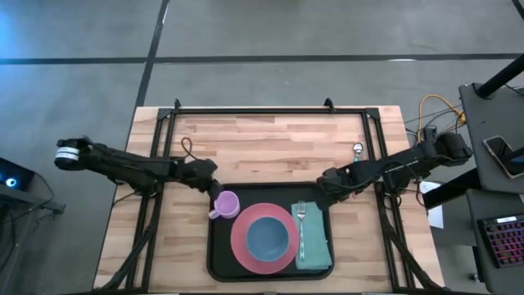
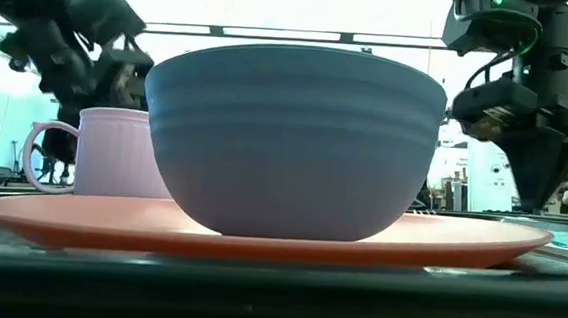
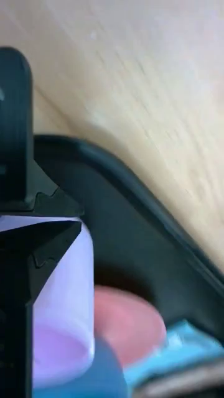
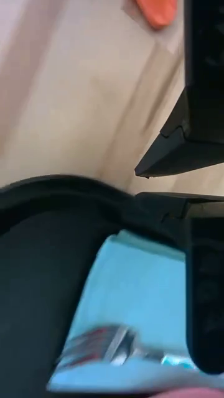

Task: Set up tray
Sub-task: Put the orange knife on the blue napkin to the right of the white patterned fork

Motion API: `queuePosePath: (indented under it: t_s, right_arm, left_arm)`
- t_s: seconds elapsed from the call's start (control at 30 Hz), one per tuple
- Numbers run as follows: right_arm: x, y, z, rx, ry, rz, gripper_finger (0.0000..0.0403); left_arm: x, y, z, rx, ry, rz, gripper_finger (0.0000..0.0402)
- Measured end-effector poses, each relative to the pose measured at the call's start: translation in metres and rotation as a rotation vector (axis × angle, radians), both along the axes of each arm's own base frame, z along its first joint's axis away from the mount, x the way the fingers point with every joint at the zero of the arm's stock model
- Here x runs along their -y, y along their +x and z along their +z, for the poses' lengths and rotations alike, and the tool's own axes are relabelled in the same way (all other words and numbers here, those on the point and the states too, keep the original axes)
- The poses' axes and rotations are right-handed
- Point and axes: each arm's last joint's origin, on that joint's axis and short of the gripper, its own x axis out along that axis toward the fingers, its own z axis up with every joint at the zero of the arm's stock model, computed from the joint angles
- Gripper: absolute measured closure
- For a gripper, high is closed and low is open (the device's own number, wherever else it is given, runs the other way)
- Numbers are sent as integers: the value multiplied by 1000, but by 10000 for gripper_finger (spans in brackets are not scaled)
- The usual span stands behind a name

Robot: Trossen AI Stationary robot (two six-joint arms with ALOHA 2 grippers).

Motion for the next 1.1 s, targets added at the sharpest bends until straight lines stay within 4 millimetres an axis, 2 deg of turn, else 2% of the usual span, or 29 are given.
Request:
queuePosePath:
  t_s: [0.2, 0.33, 0.47, 0.6, 0.73, 0.93, 1.1]
  right_arm:
    - [17, -9, 18, -75, -95, -86, 343]
    - [33, -21, 19, -209, -112, -91, 301]
    - [48, -30, 12, -290, -81, -155, 248]
    - [58, -40, -4, -365, -16, -230, 202]
    - [64, -46, -16, -399, 0, -266, 176]
    - [70, -48, -23, -421, 1, -283, 166]
    - [78, -53, -39, -418, 37, -367, 174]
  left_arm:
    - [-2, -19, 38, 230, 54, 64, 398]
    - [-5, -35, 58, 372, 113, 158, 398]
    - [-7, -47, 70, 463, 146, 227, 398]
    - [-8, -51, 73, 487, 158, 253, 398]
    - [-8, -49, 72, 476, 159, 251, 398]
    - [-8, -44, 67, 436, 164, 248, 398]
    - [-8, -41, 64, 409, 166, 245, 398]
